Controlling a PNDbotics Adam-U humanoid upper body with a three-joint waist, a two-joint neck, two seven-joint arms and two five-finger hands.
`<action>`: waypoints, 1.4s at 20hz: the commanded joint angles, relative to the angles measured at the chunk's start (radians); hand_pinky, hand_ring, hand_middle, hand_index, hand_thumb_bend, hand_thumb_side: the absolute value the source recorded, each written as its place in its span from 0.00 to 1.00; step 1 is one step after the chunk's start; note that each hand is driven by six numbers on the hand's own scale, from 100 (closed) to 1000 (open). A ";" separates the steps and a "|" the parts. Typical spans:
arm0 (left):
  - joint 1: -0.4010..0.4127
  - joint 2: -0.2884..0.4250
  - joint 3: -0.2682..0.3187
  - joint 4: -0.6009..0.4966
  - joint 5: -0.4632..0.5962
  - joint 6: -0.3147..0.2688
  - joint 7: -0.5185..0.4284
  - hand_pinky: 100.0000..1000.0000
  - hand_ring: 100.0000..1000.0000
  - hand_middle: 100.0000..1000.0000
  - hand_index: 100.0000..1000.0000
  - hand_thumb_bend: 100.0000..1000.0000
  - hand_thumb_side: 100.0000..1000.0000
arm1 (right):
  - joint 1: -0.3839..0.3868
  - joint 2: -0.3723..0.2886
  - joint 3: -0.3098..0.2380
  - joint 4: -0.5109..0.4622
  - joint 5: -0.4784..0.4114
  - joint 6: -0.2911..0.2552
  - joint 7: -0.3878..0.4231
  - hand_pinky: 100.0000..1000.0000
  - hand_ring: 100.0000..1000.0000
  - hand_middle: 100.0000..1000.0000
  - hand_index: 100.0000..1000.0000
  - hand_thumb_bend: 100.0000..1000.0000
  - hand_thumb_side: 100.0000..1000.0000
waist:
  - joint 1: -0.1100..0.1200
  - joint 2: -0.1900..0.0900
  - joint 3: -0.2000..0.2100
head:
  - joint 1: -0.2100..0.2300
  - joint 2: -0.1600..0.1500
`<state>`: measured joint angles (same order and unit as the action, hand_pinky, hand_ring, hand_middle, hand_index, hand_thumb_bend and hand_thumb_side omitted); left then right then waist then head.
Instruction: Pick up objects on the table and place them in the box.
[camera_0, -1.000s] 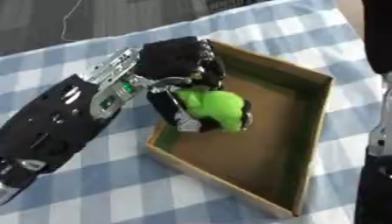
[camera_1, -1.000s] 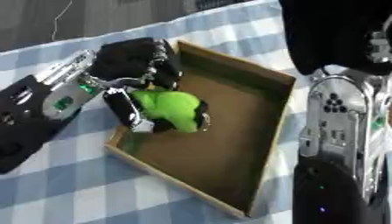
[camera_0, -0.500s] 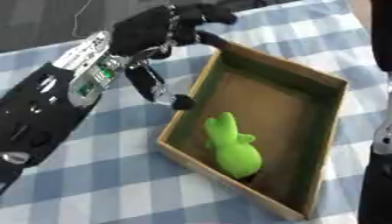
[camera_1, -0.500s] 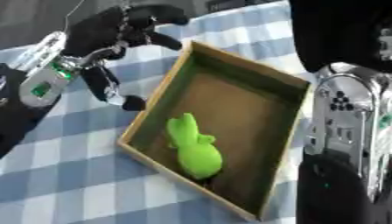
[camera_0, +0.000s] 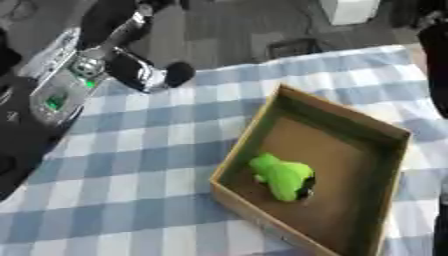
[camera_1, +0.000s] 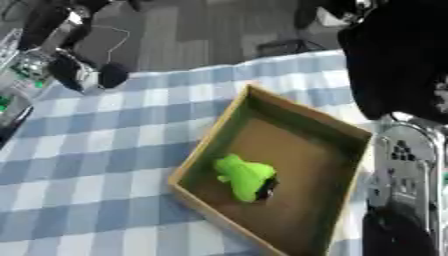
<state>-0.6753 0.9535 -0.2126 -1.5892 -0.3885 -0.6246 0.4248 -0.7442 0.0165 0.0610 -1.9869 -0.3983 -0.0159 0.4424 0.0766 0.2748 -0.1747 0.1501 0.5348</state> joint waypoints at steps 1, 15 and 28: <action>0.131 0.082 0.090 -0.118 0.170 0.051 0.075 0.19 0.81 0.80 0.80 0.13 0.98 | 0.010 -0.042 -0.004 -0.013 0.017 -0.017 0.002 0.36 0.49 0.60 0.74 0.00 0.93 | -0.021 -0.029 0.021 | -0.003 -0.019; 0.374 -0.336 0.138 -0.411 0.535 0.078 -0.018 0.00 0.21 0.28 0.52 0.01 0.83 | 0.218 -0.195 0.009 -0.013 0.060 -0.108 0.096 0.34 0.50 0.64 0.83 0.00 0.94 | -0.207 -0.090 0.170 | -0.038 -0.008; 0.337 -0.337 0.143 -0.411 0.630 0.161 -0.137 0.00 0.31 0.37 0.57 0.01 0.85 | 0.255 -0.232 0.005 -0.013 0.033 -0.143 0.061 0.33 0.49 0.62 0.79 0.00 0.93 | -0.203 -0.111 0.207 | -0.113 0.105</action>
<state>-0.3219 0.6080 -0.0707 -1.9827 0.2309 -0.4777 0.2968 -0.4833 -0.1925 0.0673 -1.9869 -0.3614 -0.1529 0.5034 -0.1373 0.1823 0.0326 0.0530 0.6300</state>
